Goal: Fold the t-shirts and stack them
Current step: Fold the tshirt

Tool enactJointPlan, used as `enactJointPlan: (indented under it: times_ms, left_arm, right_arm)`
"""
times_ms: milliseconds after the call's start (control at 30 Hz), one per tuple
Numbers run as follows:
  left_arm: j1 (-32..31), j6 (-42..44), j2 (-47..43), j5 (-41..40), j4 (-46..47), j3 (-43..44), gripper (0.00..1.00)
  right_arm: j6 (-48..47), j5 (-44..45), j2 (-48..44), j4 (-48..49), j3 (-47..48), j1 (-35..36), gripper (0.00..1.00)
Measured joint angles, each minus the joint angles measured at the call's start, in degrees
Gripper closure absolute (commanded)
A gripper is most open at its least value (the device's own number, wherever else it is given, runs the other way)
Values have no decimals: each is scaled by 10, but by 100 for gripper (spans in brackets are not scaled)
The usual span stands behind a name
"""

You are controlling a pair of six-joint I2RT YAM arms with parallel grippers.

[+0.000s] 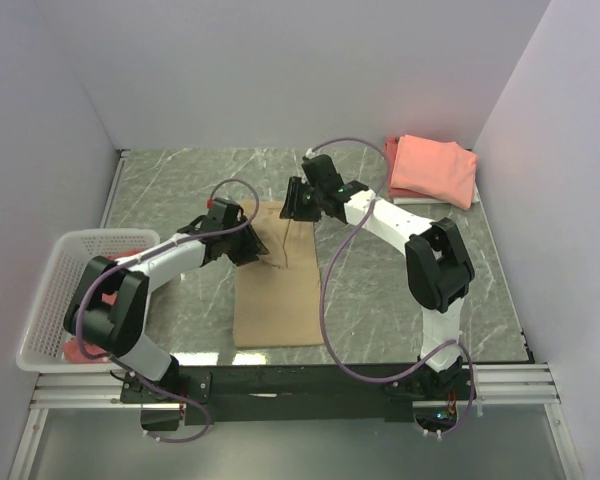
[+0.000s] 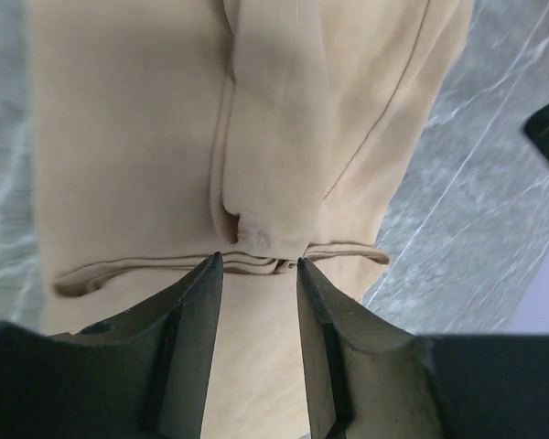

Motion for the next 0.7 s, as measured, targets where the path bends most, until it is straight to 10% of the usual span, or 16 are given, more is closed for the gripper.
enactJointPlan:
  times_ms: [333,567,700]
  left_arm:
    - [-30,-17,57,0,26,-1,65]
    - [-37,-30,58,-14,30,-2,99]
    - [-44,-35,44,-27,34,-16,99]
  right_arm:
    - [5,-2,0,14,-58,7,50]
    - [10,-2,0,23,-63,10,51]
    - [11,-5,0,28,-63,10,51]
